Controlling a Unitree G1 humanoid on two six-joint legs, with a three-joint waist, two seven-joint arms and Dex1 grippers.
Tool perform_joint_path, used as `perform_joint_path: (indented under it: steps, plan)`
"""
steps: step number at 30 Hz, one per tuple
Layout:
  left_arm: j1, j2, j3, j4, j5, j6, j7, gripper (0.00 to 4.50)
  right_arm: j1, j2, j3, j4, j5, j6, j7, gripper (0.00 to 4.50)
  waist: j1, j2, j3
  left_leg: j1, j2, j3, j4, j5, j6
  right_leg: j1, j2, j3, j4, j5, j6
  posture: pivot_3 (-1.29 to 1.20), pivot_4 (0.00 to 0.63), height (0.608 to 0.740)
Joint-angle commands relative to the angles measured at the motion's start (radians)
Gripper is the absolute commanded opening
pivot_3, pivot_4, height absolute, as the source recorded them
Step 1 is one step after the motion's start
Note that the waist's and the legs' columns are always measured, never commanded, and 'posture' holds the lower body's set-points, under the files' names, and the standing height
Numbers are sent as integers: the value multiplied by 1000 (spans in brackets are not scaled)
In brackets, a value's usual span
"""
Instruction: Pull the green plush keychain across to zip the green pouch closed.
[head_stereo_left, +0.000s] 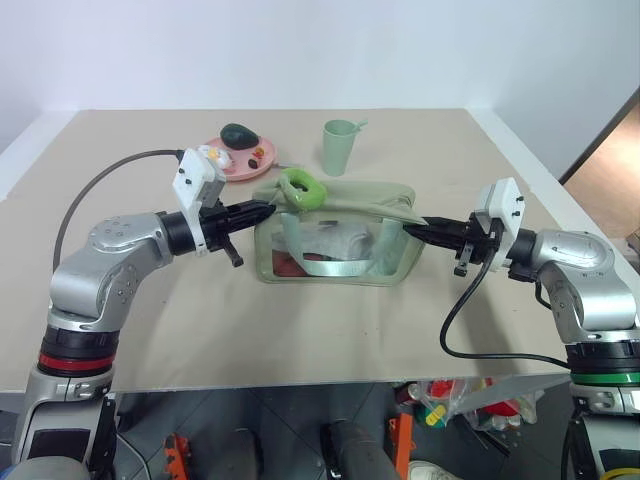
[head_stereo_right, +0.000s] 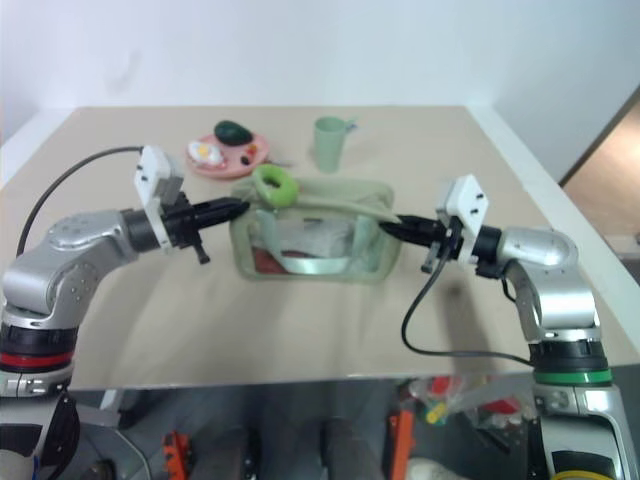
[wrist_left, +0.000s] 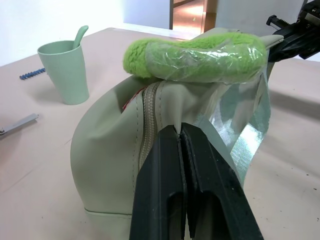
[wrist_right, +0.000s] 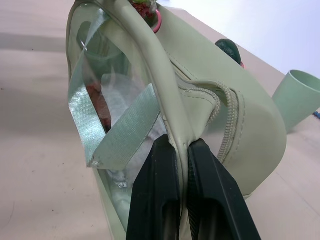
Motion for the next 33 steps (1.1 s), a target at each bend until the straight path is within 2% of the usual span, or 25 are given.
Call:
perform_joint_path:
  steps: [1, 2, 4, 7, 8, 10, 15, 19, 25, 31, 33]
  plan:
    - [-20, 1, 11, -3, 20, -31, 8, 35, -2, -26, -27, -30, 22, 30, 8, 0, 0, 0, 0, 0, 0, 0, 0, 0, 0, 0, 0, 0, 0, 0, 0, 0, 150, 740]
    - [-21, -1, 10, -2, 19, -32, 7, 35, -3, -31, -26, -35, 35, 59, 14, 0, 0, 0, 0, 0, 0, 0, 0, 0, 0, 0, 0, 0, 0, 0, 0, 0, 150, 740]
    - [-21, -5, 3, -1, 25, -35, 5, 0, -4, -44, -26, -69, 75, 131, 27, 722, 1, 0, 0, 0, 0, 0, 0, 0, 0, 0, 0, 0, 0, 0, 0, 0, 150, 740]
    - [-23, -7, -1, -7, 26, -32, 4, 0, -9, -57, -16, -95, 45, 102, 22, 1637, 1, 0, 0, 0, 0, 0, 0, 0, 0, 0, 0, 0, 0, 0, 0, 0, 150, 740]
    - [-24, -7, -2, -9, 26, -30, 5, 0, -11, -66, -14, -106, 41, 107, 25, 2144, 1, 0, 0, 0, 0, 0, 0, 0, 0, 0, 0, 0, 0, 0, 0, 0, 150, 740]
    - [-27, -7, -4, -10, 27, -26, 6, 0, -20, -89, -12, -138, 54, 152, 38, 2812, 2, 0, 0, 0, 0, 0, 0, 0, 0, 0, 0, 0, 0, 0, 0, 0, 150, 740]
    - [-32, -8, -12, -20, 21, -12, 3, 0, -108, -105, 2, -211, 65, 210, 22, 4479, 0, 0, 0, 0, 0, 0, 0, 0, 0, 0, 0, 0, 0, 0, 0, 0, 150, 740]
    - [-35, -17, -18, -26, 18, -1, 6, 0, -235, -12, 76, -253, 29, 204, -42, 4479, -1, 0, 0, 0, 0, 0, 0, 0, 0, -1, 0, 0, 0, 0, 0, 0, 150, 740]
    - [-33, -25, -29, -35, 21, 6, 7, 0, -354, 179, 200, -167, -68, 137, -135, 4479, 4, 0, 0, -2, 0, -1, 0, 0, 0, -1, 0, -1, 0, 0, 0, 0, 150, 740]
    - [-32, -37, -38, -43, 24, 5, 18, 0, -394, 261, 249, -41, -134, 61, -138, 4479, 7, 0, 0, -8, -1, -2, 1, 0, 0, -4, -2, -2, -2, 0, 1, 0, 150, 740]
    - [-32, -40, -39, -44, 25, 6, 21, 0, -395, 269, 251, -8, -149, 43, -137, 3902, 7, 0, 0, -9, -1, -2, 2, 0, 0, -4, -3, -2, -2, 0, 1, 0, 150, 740]
